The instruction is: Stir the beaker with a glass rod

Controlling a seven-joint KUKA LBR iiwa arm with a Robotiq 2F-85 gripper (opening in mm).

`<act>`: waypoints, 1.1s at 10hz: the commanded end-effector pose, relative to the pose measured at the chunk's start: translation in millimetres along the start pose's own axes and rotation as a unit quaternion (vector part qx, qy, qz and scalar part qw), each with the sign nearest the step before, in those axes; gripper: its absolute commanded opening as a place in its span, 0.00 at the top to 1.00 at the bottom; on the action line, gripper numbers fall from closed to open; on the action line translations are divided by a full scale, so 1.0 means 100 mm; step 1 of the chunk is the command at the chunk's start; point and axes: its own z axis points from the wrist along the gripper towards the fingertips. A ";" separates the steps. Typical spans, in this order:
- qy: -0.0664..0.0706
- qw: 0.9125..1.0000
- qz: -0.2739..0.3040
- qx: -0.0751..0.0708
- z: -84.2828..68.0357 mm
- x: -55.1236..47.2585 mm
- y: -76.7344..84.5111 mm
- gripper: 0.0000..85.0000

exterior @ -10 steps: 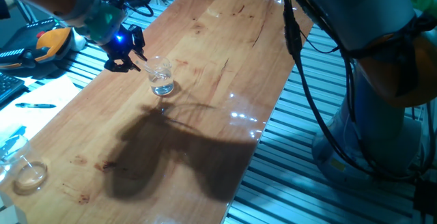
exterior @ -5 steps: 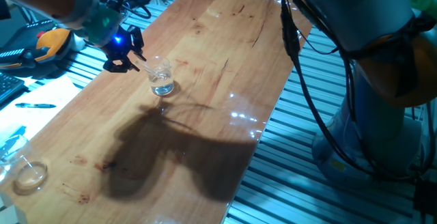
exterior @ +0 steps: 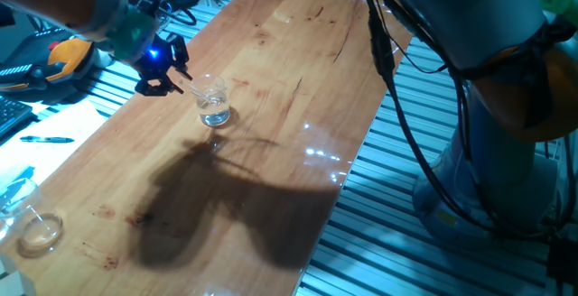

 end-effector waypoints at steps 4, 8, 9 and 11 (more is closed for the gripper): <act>-0.004 1.000 0.004 0.013 0.03 -0.01 -0.02 0.60; -0.005 1.000 0.002 0.016 0.05 0.00 -0.03 0.60; -0.004 1.000 0.001 0.014 0.05 0.01 -0.03 0.60; -0.004 1.000 0.001 0.014 0.05 0.01 -0.03 0.60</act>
